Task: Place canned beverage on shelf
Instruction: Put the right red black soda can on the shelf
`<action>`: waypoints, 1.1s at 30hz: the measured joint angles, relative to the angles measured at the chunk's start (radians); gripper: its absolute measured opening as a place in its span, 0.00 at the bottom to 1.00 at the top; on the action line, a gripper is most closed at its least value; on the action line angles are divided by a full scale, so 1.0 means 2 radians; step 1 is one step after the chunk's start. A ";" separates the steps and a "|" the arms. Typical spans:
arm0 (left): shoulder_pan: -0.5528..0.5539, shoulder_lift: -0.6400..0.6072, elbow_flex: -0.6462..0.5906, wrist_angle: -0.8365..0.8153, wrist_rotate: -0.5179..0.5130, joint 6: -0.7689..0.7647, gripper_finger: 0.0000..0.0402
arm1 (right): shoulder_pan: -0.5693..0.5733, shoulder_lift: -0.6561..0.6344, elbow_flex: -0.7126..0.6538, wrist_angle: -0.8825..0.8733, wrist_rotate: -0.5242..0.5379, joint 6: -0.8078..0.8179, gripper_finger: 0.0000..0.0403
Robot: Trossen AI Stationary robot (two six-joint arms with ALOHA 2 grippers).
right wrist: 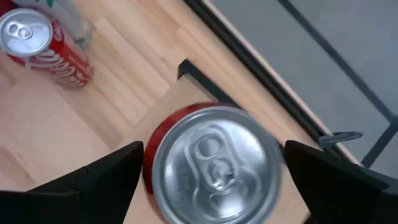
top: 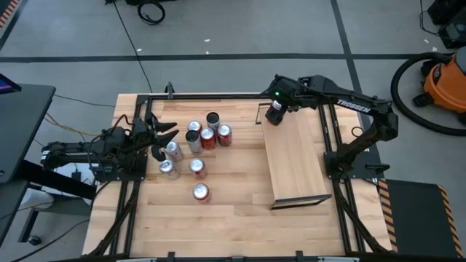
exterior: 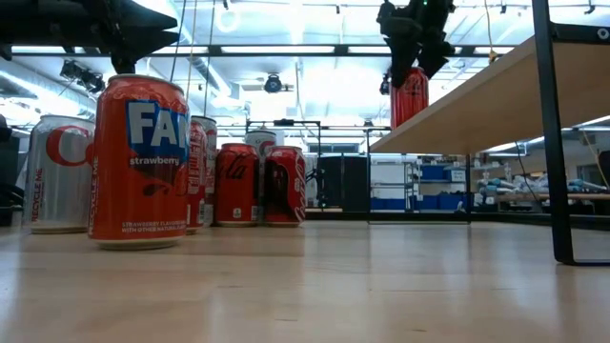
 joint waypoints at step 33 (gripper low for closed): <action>0.000 0.000 0.000 0.000 0.000 0.009 0.39 | -0.047 0.001 -0.007 0.009 -0.099 -0.337 0.90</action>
